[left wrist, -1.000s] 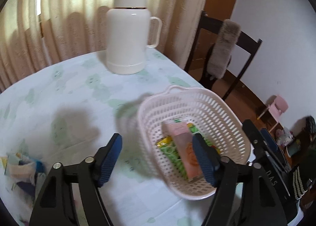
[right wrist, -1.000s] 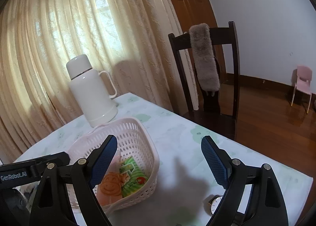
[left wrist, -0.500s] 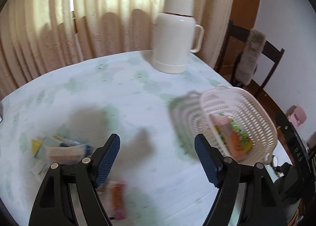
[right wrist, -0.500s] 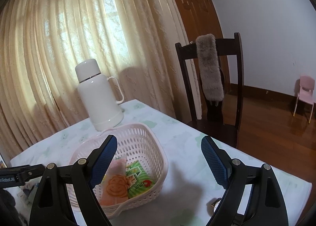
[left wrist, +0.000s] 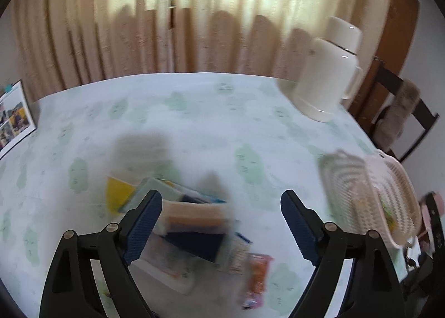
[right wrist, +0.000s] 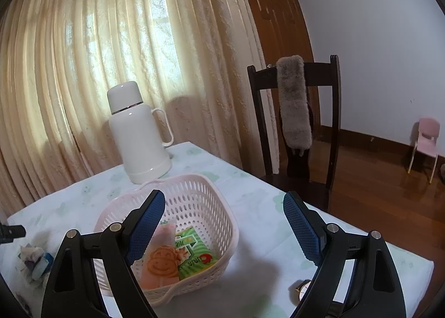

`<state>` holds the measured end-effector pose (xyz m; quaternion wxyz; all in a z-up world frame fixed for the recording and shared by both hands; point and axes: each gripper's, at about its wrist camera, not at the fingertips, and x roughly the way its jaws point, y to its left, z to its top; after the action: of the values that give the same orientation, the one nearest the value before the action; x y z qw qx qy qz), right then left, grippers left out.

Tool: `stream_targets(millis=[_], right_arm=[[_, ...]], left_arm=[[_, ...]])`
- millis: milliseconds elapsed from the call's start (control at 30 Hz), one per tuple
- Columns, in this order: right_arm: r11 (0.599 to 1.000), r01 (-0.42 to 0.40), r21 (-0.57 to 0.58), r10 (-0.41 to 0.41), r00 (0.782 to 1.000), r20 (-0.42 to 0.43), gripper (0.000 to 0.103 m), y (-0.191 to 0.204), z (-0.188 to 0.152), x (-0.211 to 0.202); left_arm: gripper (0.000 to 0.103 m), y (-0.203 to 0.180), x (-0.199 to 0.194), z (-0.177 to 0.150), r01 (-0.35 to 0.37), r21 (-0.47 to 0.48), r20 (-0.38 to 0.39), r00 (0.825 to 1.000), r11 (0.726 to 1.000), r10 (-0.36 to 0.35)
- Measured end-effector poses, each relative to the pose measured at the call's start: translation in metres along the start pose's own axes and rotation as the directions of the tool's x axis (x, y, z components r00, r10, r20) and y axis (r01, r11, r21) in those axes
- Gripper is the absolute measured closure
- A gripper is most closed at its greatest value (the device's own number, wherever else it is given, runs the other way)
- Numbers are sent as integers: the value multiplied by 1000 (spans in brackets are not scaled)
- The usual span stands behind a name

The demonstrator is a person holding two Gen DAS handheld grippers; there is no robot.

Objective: Organize snacks
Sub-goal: 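Move the left gripper back to the snacks and grasp the wafer pack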

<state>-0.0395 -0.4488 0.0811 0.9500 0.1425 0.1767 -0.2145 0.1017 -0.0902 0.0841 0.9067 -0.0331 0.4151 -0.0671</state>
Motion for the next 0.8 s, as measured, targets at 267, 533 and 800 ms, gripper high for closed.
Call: stream_targets(millis=[267, 533, 800], right_arm=[[999, 33, -42, -31, 999, 33, 16, 8, -1, -5], [996, 43, -73, -41, 999, 34, 16, 15, -2, -3], [995, 46, -89, -43, 999, 28, 16, 17, -2, -1]], left_arm=[[18, 15, 27, -4, 7, -12, -64, 998, 1000, -8], [16, 16, 45, -11, 11, 22, -86, 996, 1000, -9], [15, 12, 50, -17, -24, 78, -73, 997, 997, 30]])
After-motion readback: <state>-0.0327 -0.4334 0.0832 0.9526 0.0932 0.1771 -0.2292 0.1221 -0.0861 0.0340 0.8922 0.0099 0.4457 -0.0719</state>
